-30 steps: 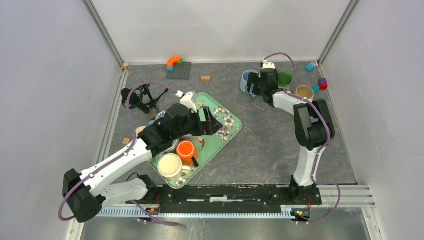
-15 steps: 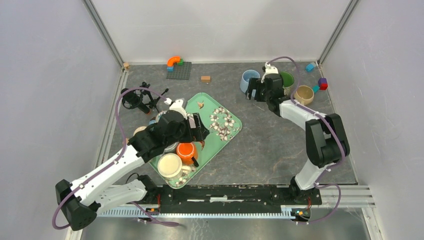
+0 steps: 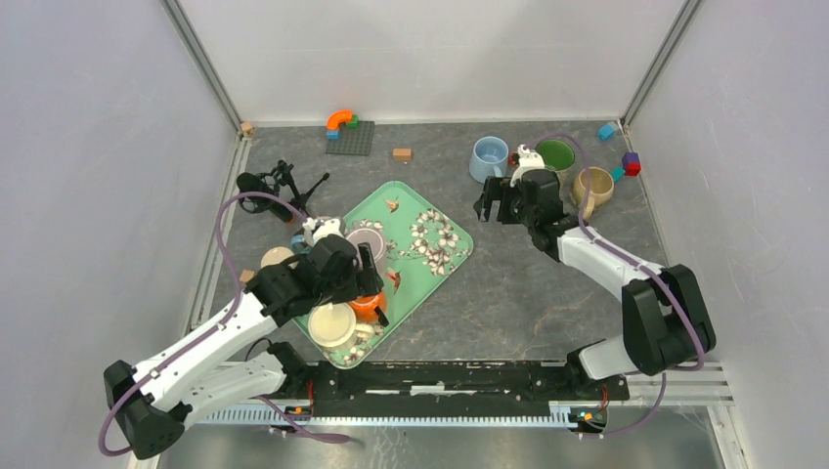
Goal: Turn the mug right side up
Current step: Turn over the cup on the tray.
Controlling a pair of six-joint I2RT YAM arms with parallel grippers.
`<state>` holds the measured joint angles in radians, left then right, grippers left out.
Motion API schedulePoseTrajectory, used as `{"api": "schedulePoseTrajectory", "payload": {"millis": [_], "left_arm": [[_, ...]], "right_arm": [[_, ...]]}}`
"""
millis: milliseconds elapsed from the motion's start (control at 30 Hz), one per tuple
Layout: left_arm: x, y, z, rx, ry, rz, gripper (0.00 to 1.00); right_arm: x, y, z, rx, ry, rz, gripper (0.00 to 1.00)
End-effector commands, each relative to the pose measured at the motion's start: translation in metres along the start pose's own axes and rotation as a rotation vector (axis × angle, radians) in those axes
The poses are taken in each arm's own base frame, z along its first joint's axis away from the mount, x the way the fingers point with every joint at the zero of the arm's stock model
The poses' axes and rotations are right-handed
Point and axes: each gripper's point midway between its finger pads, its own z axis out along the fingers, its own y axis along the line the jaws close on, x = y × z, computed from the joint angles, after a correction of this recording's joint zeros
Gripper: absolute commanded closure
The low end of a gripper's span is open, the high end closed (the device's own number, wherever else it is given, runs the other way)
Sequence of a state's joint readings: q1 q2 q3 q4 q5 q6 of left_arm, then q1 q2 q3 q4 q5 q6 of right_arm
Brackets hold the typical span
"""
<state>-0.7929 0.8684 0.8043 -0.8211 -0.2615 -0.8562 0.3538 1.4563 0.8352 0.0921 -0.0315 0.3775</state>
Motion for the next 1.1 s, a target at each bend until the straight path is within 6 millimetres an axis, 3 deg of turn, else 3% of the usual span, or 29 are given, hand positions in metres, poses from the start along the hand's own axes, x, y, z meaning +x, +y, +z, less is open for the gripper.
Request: {"api": "schedulePoseTrajectory", "payload": {"millis": [0, 400, 700, 1067], "left_arm": [[0.008, 0.01, 0.007, -0.054, 0.019, -0.058, 0.0], [0.017, 0.016, 0.026, -0.095, 0.03, -0.073, 0.0], [0.018, -0.016, 0.045, 0.017, 0.055, -0.1, 0.0], [0.0, -0.053, 0.071, 0.071, 0.044, -0.093, 0.0]], "right_arm": [[-0.01, 0.024, -0.014, -0.084, -0.049, -0.015, 0.02], [0.02, 0.048, -0.024, -0.158, 0.004, -0.055, 0.02], [0.021, 0.056, -0.029, -0.182, 0.013, -0.088, 0.02], [0.032, 0.059, -0.036, -0.195, 0.036, -0.108, 0.02]]}}
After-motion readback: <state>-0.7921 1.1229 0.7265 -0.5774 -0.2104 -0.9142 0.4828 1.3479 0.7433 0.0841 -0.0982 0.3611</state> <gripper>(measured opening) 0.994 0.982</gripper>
